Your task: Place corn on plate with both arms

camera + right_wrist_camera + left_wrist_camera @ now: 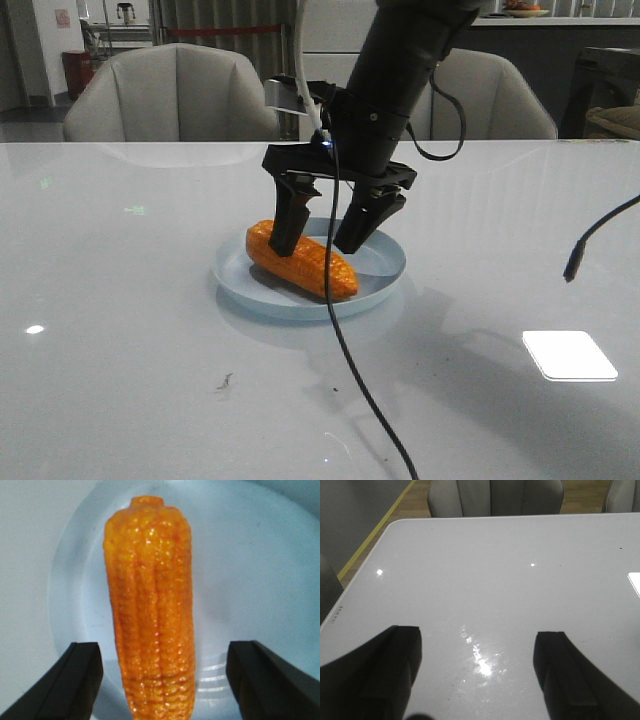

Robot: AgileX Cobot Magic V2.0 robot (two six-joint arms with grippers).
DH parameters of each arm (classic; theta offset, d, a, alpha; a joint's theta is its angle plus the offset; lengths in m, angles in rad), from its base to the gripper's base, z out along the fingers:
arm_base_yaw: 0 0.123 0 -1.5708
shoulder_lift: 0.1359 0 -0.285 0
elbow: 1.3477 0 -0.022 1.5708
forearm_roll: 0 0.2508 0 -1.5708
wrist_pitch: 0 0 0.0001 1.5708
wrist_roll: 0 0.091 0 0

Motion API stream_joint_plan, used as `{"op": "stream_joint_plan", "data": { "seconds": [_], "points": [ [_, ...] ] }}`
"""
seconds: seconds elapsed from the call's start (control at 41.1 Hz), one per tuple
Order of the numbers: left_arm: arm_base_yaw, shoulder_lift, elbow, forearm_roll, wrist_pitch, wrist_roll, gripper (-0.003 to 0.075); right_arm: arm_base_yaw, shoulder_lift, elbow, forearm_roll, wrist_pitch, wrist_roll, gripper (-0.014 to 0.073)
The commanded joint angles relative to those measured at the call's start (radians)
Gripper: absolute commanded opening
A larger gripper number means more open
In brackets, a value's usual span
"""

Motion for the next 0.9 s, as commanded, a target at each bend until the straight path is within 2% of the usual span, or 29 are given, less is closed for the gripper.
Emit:
{"op": "stream_joint_plan", "data": {
  "seconds": [0.0,0.243,0.414,0.584,0.876],
  "points": [
    [0.000,-0.018,-0.029,-0.009,-0.081,-0.006,0.0527,-0.006,-0.070,-0.069,0.019,0.053,-0.010,0.0612],
    [0.000,-0.018,-0.029,-0.009,-0.077,-0.006,0.0527,-0.050,-0.121,-0.204,0.020,0.169,-0.009,0.0612],
    [0.000,-0.018,-0.029,-0.009,-0.080,-0.006,0.0527,-0.132,-0.237,-0.222,0.020,0.237,-0.009,0.0612],
    [0.000,-0.018,-0.029,-0.009,-0.080,-0.006,0.0527,-0.260,-0.360,-0.222,0.020,0.293,-0.009,0.0612],
    [0.000,-0.018,-0.029,-0.009,-0.073,-0.006,0.0527,-0.494,-0.549,-0.204,0.020,0.293,-0.009,0.0612]
  ]
}}
